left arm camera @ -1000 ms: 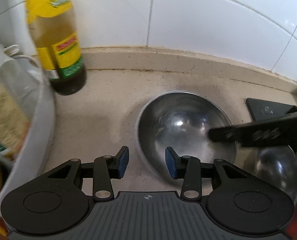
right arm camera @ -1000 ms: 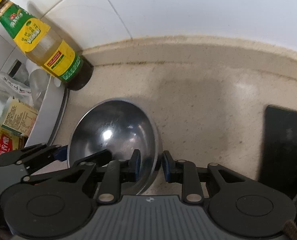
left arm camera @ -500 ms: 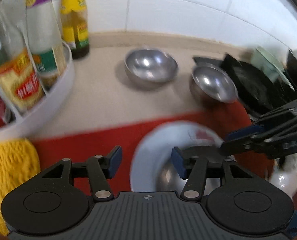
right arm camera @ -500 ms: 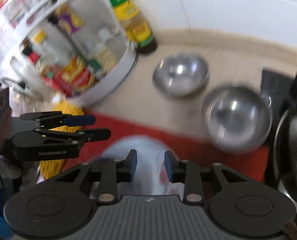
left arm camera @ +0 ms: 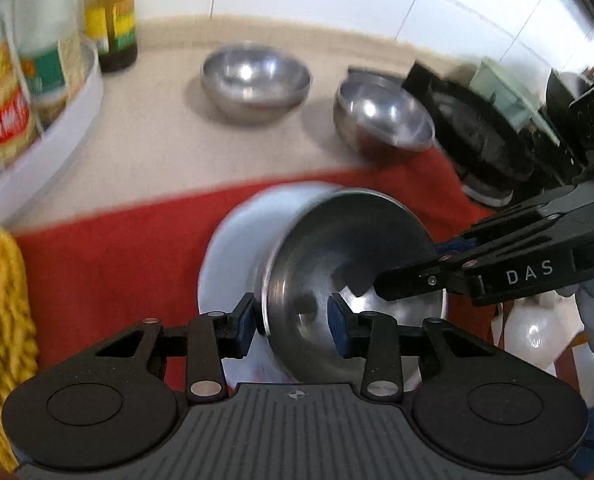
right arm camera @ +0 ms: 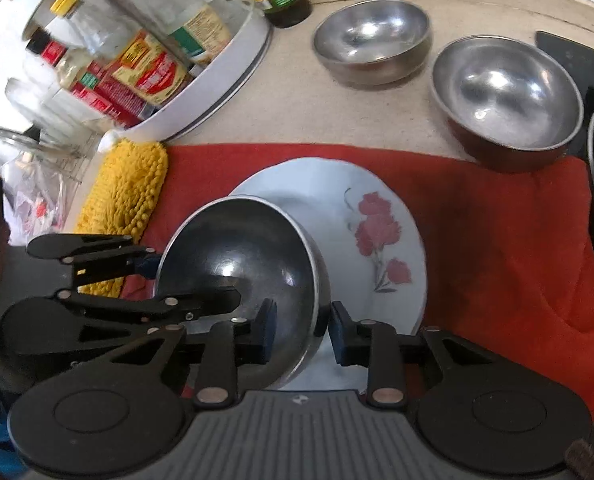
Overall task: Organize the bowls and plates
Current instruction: 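Open both grippers, move to another steel bowl by the wall and grip its rim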
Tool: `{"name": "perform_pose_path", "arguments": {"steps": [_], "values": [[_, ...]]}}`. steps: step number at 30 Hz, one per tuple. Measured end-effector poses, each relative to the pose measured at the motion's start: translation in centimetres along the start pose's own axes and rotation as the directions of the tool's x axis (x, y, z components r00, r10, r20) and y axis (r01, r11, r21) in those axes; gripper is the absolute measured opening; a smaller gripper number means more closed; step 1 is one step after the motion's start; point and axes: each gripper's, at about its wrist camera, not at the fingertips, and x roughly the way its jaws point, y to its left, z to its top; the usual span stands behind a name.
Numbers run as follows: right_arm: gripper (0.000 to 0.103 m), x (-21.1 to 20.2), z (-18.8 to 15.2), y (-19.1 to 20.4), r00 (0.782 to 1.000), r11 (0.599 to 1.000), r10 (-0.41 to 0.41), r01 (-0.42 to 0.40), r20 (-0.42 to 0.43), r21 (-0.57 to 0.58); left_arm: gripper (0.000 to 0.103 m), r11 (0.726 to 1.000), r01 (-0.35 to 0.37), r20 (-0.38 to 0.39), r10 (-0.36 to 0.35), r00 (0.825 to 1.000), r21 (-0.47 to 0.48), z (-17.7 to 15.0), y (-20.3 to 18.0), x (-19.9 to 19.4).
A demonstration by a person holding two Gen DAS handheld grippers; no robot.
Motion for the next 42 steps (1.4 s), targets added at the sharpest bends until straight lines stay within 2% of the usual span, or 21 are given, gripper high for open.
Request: {"name": "perform_pose_path", "arguments": {"steps": [3, 9, 13, 17, 21, 25, 29, 37, 42], "values": [[0.026, -1.3, 0.8, -0.1, 0.999, 1.0, 0.002, -0.003, 0.05, 0.015, 0.046, 1.0, -0.024, 0.069, 0.023, 0.997, 0.017, 2.6, 0.0, -0.8], [0.026, -4.5, 5.7, 0.6, 0.98, 0.999, -0.022, 0.028, 0.195, -0.029, 0.05, 0.997, -0.071, 0.208, 0.063, 0.976, 0.035, 8.5, 0.1, -2.2], [0.026, -6.4, 9.7, 0.2, 0.958, 0.998, -0.036, 0.05, 0.283, -0.041, 0.05, 0.996, -0.086, 0.242, 0.076, 0.967, 0.033, 12.0, 0.4, -1.6], [0.026, -7.1, 13.6, -0.3, 0.942, 0.996, -0.058, 0.077, 0.331, -0.044, 0.05, 0.995, -0.099, 0.23, 0.091, 0.969, 0.02, 14.5, 1.1, 0.8], [0.026, -5.2, 16.4, -1.3, 0.947, 0.995, -0.08, 0.093, 0.311, -0.027, 0.05, 0.993, -0.12, 0.196, 0.119, 0.973, -0.002, 16.1, 2.3, 4.1], [0.026, -2.5, 17.9, -2.9, 0.959, 0.995, -0.098, 0.103, 0.265, -0.004, 0.049, 0.994, -0.111, 0.155, 0.112, 0.982, -0.014, 16.6, 3.4, 6.5], [0.026, 0.0, 18.6, -4.2, 0.964, 0.991, -0.127, 0.13, 0.234, 0.002, 0.049, 0.993, -0.12, 0.144, 0.121, 0.982, -0.012, 16.8, 4.0, 7.6], [0.028, 0.9, 19.1, -4.5, 0.944, 0.979, -0.186, 0.201, 0.274, -0.027, 0.051, 0.99, -0.133, 0.156, 0.137, 0.978, -0.034, 16.4, 4.6, 6.6], [0.03, 0.4, 18.8, -4.8, 0.944, 0.98, -0.189, 0.199, 0.272, -0.011, 0.052, 0.992, -0.123, 0.168, 0.128, 0.977, -0.039, 15.8, 4.1, 5.3]]}}
